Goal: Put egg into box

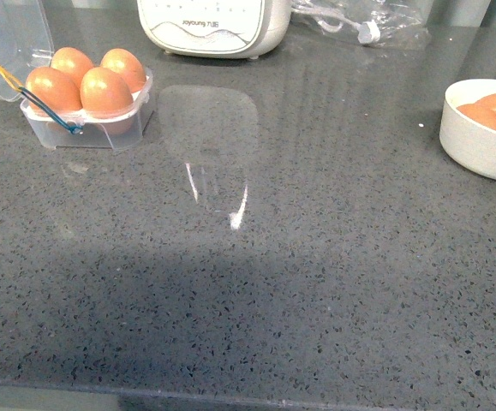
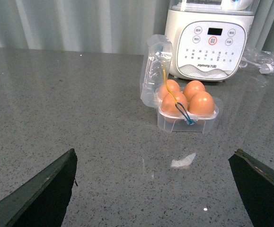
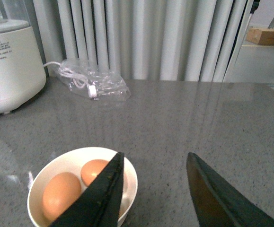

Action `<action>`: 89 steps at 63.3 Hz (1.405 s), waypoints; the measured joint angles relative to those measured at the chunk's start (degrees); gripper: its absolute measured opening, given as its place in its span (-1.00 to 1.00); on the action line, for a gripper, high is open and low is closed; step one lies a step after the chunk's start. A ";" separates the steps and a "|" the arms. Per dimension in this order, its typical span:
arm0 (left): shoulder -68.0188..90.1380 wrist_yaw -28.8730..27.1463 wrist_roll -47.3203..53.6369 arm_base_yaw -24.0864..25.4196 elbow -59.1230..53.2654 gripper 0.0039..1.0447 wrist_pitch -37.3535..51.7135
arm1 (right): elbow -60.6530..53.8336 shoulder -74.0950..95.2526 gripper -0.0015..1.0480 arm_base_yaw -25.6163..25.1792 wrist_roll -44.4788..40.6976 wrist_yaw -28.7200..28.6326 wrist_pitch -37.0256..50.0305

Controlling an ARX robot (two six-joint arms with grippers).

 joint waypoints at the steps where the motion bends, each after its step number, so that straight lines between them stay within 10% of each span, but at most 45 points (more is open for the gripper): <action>1: 0.00 0.00 0.00 0.00 0.00 0.87 0.00 | -0.70 -0.55 -0.26 0.22 0.04 0.26 -0.02; 14: 0.00 0.00 0.00 0.00 0.00 0.87 0.00 | -7.08 -7.43 -0.95 2.21 0.28 2.10 -0.94; 89: 0.00 0.00 0.00 0.00 0.00 0.87 0.00 | -17.62 -45.59 -0.94 6.80 0.46 6.56 -27.58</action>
